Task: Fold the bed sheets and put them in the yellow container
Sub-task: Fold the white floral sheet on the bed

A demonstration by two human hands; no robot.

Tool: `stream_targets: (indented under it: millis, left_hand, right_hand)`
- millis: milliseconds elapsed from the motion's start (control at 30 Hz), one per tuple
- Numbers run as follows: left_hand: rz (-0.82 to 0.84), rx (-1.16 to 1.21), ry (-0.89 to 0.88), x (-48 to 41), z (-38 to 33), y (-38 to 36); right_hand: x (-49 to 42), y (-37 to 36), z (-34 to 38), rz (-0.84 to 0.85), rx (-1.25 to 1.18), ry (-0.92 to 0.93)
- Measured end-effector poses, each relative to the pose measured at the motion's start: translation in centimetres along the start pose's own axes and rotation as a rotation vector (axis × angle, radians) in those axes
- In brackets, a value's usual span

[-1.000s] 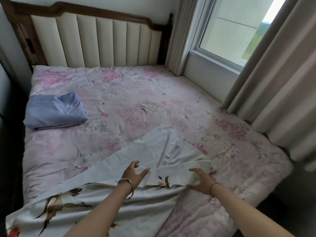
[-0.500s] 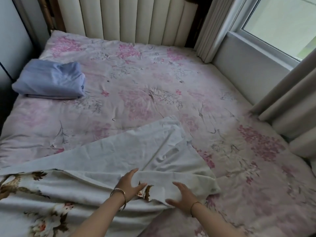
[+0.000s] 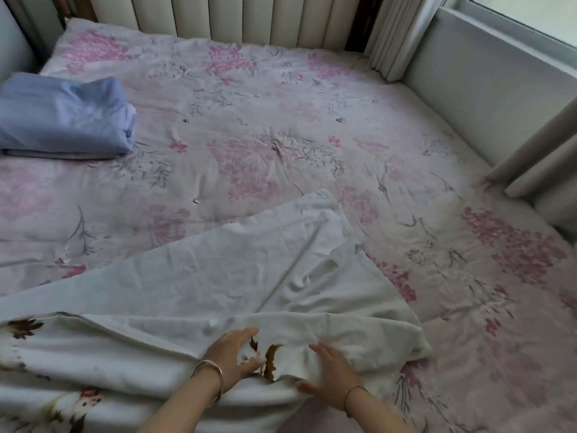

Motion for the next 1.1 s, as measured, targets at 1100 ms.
stream_targets:
  millis: [1100]
  left_hand:
    - [-0.566, 0.061, 0.086, -12.4, 0.7, 11.8]
  right_hand:
    - [-13.4, 23.1, 0.5, -0.573, 0.07, 0.008]
Point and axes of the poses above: each hand's wrist, its own x-axis away from the middle knuckle, its own y-axis out of the back of the hand, z = x × y, the point moved 1 cm from there along -x, towards the middle knuckle, and after that the axes turned 9 degrees about -y, right-handed, at the moved point
